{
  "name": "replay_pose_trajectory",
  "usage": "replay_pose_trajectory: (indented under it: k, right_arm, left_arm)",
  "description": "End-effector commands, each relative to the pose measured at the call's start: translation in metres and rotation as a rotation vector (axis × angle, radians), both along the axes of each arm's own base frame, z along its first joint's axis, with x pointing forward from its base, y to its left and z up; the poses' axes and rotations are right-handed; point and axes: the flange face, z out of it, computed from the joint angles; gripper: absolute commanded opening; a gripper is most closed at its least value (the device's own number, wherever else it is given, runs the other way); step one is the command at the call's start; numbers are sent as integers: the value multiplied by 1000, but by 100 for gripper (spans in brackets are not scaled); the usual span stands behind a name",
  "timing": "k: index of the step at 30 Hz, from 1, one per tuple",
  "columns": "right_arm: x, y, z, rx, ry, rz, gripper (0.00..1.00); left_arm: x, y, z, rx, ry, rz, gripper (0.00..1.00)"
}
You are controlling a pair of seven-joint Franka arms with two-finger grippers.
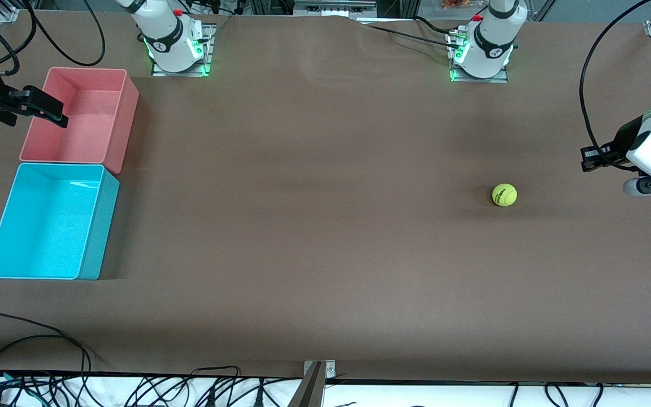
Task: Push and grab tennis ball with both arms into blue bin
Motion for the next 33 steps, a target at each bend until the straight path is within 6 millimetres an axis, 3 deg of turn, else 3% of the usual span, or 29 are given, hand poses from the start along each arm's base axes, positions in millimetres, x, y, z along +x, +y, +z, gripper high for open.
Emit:
replay_pose_trajectory:
  k: [1,6,19,24,25,26,33]
  right_arm:
    - [-3,-2,9,-10,-2,-4,100]
    - [-3,-4,8,-8,-1,-5,100]
    - [-3,-5,9,-10,-2,-5,100]
    - [-3,-5,8,-8,-1,-4,100]
    - [-3,-4,9,-10,-2,-2,100]
    - [-3,-6,9,-10,-2,-7,100]
    - [-3,-6,9,-10,-2,-7,100]
  left_arm:
    - [-2,-1,-3,32,9,149,0]
    - [4,-8,-18,61,31,303,0]
    - [29,1,-75,161,36,848,0]
    - [34,13,-110,196,39,1046,0]
    - [32,16,-121,199,34,1087,0]
    - [20,24,-154,198,17,1177,0]
    - [7,50,-186,189,19,1294,0]
